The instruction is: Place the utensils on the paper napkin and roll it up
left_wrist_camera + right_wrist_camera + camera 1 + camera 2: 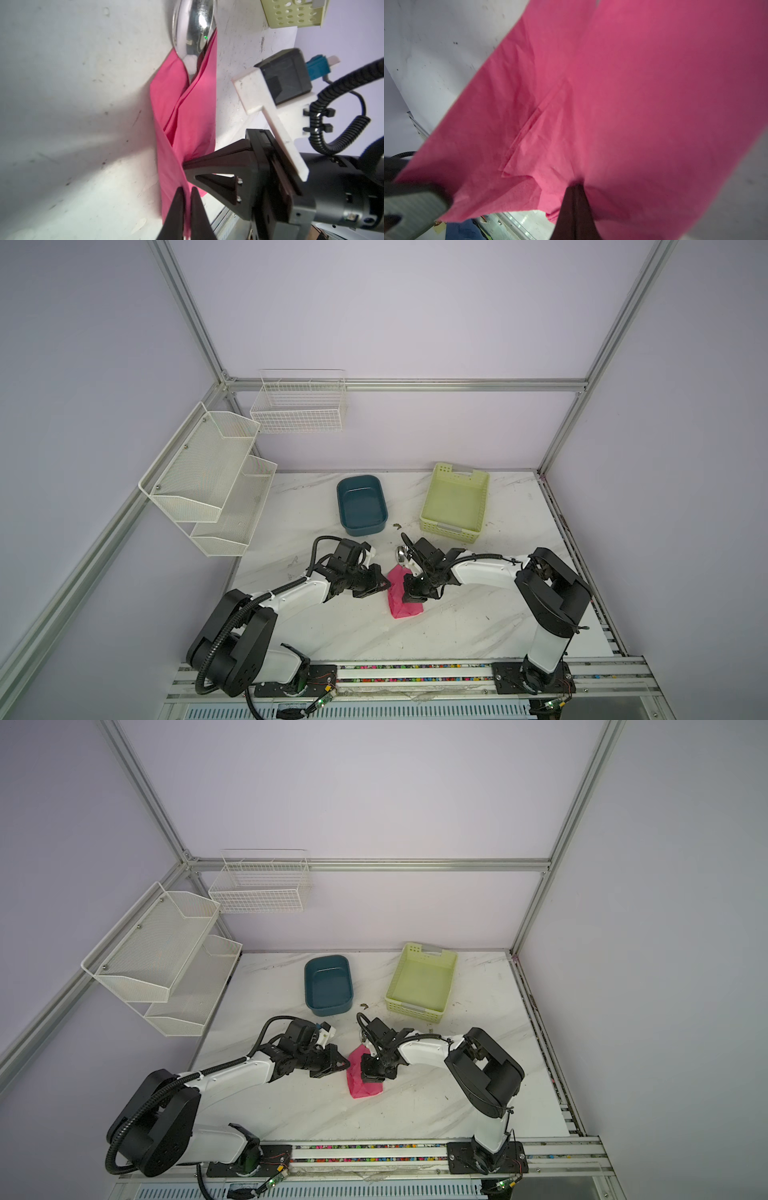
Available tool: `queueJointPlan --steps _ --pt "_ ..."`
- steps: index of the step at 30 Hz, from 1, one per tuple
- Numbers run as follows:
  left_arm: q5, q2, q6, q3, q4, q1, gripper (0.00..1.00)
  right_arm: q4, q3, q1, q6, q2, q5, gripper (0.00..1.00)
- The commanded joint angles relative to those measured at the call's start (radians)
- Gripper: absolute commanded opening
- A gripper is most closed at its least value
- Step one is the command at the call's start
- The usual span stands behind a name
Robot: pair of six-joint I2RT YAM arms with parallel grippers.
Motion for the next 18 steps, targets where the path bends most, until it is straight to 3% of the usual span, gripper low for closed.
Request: queueJointPlan --steps 1,10,18 --pt "0.060 0.071 -0.032 0.099 0.044 -0.026 0.10 -0.079 -0.032 0.007 -0.004 0.015 0.037 0.00" --pt "0.047 0.203 -0.048 0.164 0.041 -0.073 0.10 -0.084 -0.029 0.007 -0.006 0.011 0.035 0.00" --pt "-0.028 0.275 -0.018 0.200 -0.118 -0.077 0.09 -0.087 -0.022 0.007 -0.004 -0.026 0.019 0.01"
